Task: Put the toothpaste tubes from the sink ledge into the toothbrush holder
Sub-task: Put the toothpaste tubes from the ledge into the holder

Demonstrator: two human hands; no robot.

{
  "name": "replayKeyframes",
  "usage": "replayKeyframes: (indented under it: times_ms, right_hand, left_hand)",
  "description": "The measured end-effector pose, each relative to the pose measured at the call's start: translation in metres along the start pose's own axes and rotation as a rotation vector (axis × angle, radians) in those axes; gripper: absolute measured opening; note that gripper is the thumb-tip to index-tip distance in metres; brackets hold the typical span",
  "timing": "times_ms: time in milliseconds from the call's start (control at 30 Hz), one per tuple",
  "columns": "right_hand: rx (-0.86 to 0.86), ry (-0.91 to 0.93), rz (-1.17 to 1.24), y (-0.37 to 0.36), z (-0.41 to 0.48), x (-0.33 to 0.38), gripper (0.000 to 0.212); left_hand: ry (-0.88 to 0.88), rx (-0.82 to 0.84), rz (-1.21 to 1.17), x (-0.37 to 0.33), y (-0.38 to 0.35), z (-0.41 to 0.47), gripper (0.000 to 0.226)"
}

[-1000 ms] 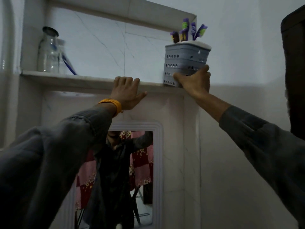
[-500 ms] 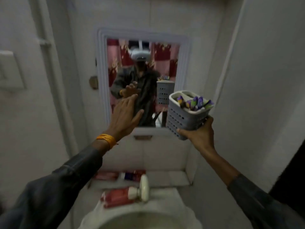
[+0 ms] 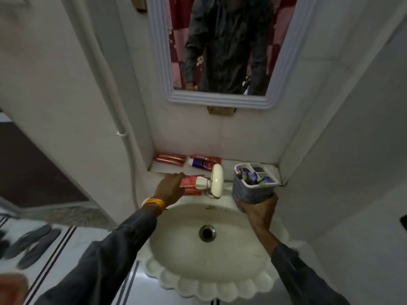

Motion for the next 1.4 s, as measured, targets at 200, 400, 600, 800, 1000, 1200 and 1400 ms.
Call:
replayKeyframes:
  times_ms: [200,400,600,800,1000,1200,1400]
  right_hand:
    - [0.027,0.056,0.010,-0.021,0.008,-0.020,0.131]
    - [-0.029,0.083,-0.029,-0.026,0.002,-0.023,0.125]
    - [-0.070,0.081,-0.070,-0.031,0.008,-0.032,0.125]
    - [-0.070,0.053,-0.041,-0.034,0.005,-0.028,0.129]
    - [-0.112,0.067,-0.014,-0.036,0.000,-0.026,0.131]
    - [-0.095,0.116,-0.025,-0.039,0.006,-0.025,0.121]
    - [-0.040,0.073,0.059,-0.042,0.010,-0.033,0.122]
  left_hand:
    - [0.034,-0.070,0.033,0.025,-0.020,0.017,0.038]
    - [0.021,0.078,0.230,0.034,-0.032,0.057,0.039]
    - [-0.027,0.102,0.296,0.039,-0.038,0.080,0.030]
    - [-0.127,-0.170,0.026,0.029,0.025,0.086,0.021]
    - [-0.187,-0.161,-0.707,-0.028,0.073,0.102,0.015]
    - [-0.314,0.007,-0.729,-0.116,0.046,0.132,0.022]
    - [-0.430,0.176,-0.461,-0.156,0.007,0.139,0.023]
Point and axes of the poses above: each hand's wrist, its own z-axis towards the middle knuckle, its own y-axis out of the back of the hand, x = y × z, the point moved 10 cm from there along z, towards the middle knuckle, and after that the axes turned 6 degrees about -y, right-handed, at the moved point
